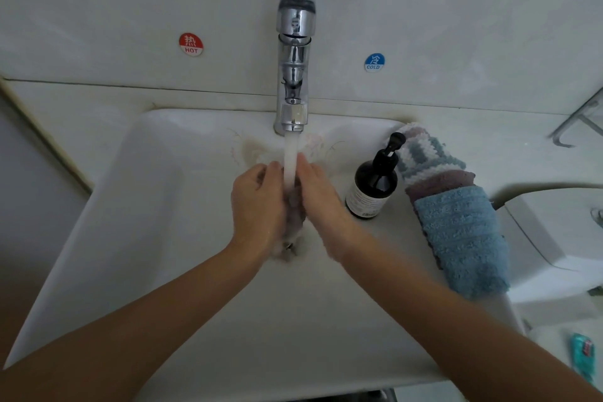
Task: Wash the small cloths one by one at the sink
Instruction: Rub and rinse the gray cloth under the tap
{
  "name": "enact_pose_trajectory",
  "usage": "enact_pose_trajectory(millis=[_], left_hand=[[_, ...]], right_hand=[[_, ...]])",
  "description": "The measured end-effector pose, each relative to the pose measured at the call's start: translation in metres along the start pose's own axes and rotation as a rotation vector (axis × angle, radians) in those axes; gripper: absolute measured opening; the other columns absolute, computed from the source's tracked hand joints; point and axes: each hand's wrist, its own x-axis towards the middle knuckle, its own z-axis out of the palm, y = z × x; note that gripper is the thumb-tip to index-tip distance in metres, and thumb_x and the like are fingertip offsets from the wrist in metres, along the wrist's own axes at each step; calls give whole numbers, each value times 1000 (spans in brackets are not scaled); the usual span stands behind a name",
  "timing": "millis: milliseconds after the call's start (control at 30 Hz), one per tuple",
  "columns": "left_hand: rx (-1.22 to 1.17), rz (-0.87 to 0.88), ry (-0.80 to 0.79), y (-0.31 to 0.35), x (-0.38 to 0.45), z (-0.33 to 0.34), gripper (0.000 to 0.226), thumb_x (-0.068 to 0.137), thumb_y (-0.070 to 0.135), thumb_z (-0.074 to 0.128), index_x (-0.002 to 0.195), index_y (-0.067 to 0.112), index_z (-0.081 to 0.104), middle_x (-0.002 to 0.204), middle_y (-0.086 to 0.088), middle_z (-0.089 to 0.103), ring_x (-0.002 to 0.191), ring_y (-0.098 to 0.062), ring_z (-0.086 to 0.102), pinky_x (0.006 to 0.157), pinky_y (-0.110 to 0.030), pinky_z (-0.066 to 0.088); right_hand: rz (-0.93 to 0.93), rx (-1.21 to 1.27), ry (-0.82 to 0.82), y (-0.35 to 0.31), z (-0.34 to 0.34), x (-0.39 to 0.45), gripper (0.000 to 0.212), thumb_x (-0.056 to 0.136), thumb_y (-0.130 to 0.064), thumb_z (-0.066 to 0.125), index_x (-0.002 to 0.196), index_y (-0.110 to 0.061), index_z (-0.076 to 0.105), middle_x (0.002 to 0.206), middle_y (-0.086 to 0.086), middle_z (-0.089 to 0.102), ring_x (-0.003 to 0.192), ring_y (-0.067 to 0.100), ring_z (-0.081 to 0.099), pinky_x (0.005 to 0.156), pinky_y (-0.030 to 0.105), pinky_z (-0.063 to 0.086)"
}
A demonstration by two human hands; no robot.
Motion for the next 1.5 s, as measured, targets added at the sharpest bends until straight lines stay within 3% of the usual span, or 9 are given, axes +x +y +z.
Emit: enact_pose_trajectory(millis=[200, 300, 367, 467, 567, 767, 1033, 1300, 1500], left_hand=[[-257, -179, -126, 2, 0, 3, 40, 95, 23, 54, 75, -9, 41, 64, -29, 50, 53, -36, 51, 50, -37, 43], [-182, -136, -148, -8, 4, 3, 43, 85, 35, 60, 77, -5, 46, 70, -36, 45, 61, -55, 49, 53, -58, 45], [-127, -129, -142, -8, 4, 2, 38, 86, 32, 60, 82, -6, 54, 72, -35, 49, 60, -47, 52, 61, -64, 49], [-56, -79, -108, -7, 3, 3, 27, 90, 21, 61, 83, -5, 62, 67, -21, 59, 59, -24, 55, 59, -42, 51], [-80, -99, -114, -10, 4, 3, 25, 90, 17, 60, 72, 1, 63, 58, -6, 61, 56, -20, 58, 58, -36, 49], [-80, -38, -80, -5, 3, 2, 38, 98, 21, 51, 61, 11, 46, 55, 1, 45, 47, -8, 44, 48, -21, 39], [-157, -24, -89, -3, 8, -1, 40, 98, 29, 51, 72, -1, 53, 69, -13, 49, 60, -21, 50, 58, -36, 48], [-124, -22, -61, 6, 13, -8, 41, 90, 36, 52, 70, 1, 49, 67, -14, 48, 63, -23, 50, 65, -46, 49], [-161, -48, -68, 12, 17, -10, 37, 97, 28, 51, 78, -3, 56, 72, -14, 52, 66, -26, 54, 66, -46, 51]], right_hand=[[-201, -51, 104, -44, -35, -6, 40, 103, -49, 32, 131, -24, 45, 125, -6, 55, 120, 14, 50, 101, 34, 41], [-394, -194, 136, -82, -51, -6, 49, 103, -48, 34, 143, -21, 38, 131, -7, 49, 117, 6, 47, 99, 26, 40], [-522, -321, 138, -104, -61, -3, 56, 101, -52, 38, 149, -24, 29, 143, -4, 43, 127, 8, 43, 102, 26, 37], [-692, -574, 132, -125, -74, 1, 60, 97, -57, 43, 151, -34, 28, 153, -2, 35, 140, 17, 33, 114, 43, 30], [-809, -752, 110, -133, -80, 5, 55, 95, -58, 44, 145, -36, 38, 148, -5, 40, 138, 16, 34, 110, 33, 27], [-852, -769, 118, -105, -72, 5, 68, 86, -67, 41, 145, -32, 40, 148, 2, 41, 138, 20, 35, 111, 37, 30], [-747, -578, 143, -51, -44, -8, 79, 91, -65, 36, 156, -30, 10, 160, 3, 25, 147, 19, 24, 116, 45, 28], [-766, -524, -88, 3, -41, -12, 103, 86, -49, 64, 149, -40, -17, 157, -6, 25, 145, 10, 27, 111, 11, 25], [-650, -827, -217, 9, -47, -6, 127, 76, -42, 79, 144, -45, -29, 159, -9, 21, 130, 19, 46, 95, 39, 50]])
